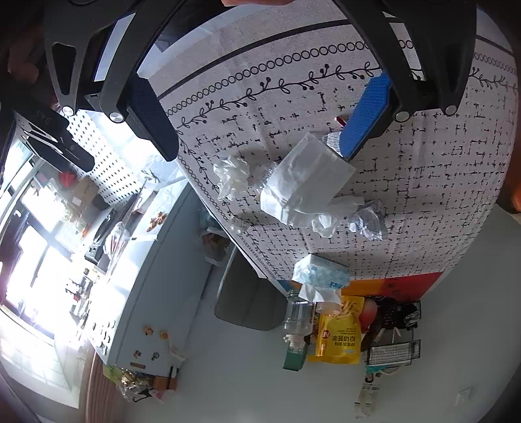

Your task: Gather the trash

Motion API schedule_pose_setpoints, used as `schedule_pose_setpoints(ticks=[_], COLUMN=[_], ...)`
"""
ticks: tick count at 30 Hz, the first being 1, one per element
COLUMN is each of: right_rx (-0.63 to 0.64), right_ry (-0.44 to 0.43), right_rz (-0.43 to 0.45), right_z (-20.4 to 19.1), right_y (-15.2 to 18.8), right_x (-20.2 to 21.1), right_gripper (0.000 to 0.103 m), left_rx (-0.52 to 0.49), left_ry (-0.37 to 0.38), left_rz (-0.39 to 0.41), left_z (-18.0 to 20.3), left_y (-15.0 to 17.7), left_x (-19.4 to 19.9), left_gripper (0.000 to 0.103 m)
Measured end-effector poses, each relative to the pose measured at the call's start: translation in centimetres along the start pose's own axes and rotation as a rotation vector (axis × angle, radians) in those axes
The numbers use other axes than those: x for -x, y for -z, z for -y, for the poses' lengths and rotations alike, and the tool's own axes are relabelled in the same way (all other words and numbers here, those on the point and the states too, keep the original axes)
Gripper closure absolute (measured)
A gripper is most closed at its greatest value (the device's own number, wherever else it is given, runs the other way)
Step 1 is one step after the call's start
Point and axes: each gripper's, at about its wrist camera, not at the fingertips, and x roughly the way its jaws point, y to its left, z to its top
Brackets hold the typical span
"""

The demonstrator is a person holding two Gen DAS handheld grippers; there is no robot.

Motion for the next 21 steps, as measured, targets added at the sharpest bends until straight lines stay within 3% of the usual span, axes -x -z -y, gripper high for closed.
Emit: schedule_pose_setpoints(ticks=[21], right_rx=[-0.022], right_ry=[-0.027], right_rz=[0.030], right_z=[-0.4], right_y=[1.3], right_x=[0.7], right_gripper=[0.007], left_rx=[0.009], left_ry=[-0.003], left_rz=[0.039], left_z=[-1.3], left_y=[0.9], left_x=[1.4], left_gripper=[0.005])
